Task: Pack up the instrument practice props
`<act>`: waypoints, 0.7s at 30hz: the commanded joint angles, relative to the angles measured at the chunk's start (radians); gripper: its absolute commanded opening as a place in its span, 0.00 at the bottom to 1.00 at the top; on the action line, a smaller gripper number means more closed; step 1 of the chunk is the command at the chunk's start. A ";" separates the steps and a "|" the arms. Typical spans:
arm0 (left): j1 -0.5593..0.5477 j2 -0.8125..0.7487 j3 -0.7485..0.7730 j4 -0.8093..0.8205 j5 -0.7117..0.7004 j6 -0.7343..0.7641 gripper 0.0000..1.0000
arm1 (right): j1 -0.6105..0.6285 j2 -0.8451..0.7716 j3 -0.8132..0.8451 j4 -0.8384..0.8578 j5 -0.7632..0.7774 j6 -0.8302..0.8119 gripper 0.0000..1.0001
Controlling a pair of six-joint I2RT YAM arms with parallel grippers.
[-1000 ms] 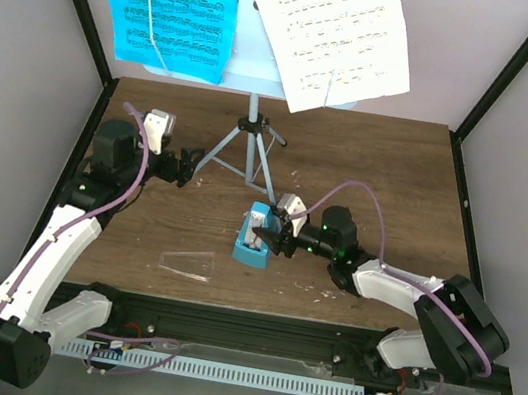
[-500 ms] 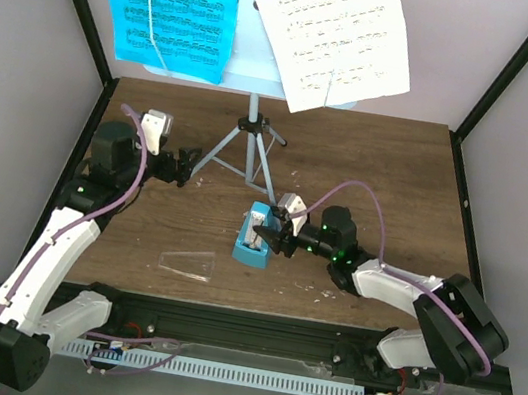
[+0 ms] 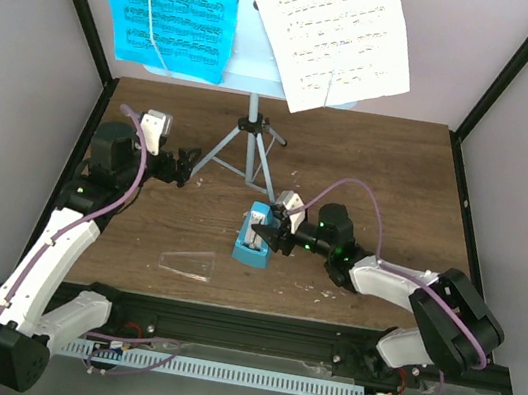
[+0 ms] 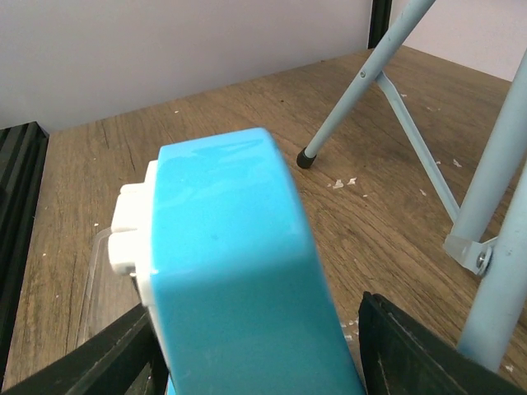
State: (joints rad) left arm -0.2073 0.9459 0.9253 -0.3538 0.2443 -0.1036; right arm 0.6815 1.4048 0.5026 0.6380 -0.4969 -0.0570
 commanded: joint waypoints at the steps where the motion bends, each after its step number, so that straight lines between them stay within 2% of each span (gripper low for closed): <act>1: 0.006 -0.013 -0.009 -0.001 -0.005 0.008 0.99 | 0.005 0.018 0.046 -0.006 0.019 0.010 0.61; 8: 0.006 -0.015 -0.011 0.000 -0.005 0.009 0.99 | 0.004 0.026 0.054 -0.011 0.020 0.018 0.62; 12: 0.005 -0.015 -0.011 0.000 -0.005 0.008 0.98 | 0.004 0.029 0.056 -0.012 0.022 0.022 0.67; 17: 0.005 -0.016 -0.011 0.001 -0.004 0.008 0.99 | 0.004 0.029 0.069 -0.032 0.019 0.027 0.78; 21: 0.006 -0.021 -0.010 0.000 -0.002 0.009 0.99 | 0.005 0.010 0.068 -0.038 0.017 0.029 0.92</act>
State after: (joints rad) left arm -0.2070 0.9447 0.9211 -0.3542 0.2440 -0.1032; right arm 0.6823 1.4296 0.5323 0.6106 -0.4858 -0.0273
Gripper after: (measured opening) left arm 0.986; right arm 0.864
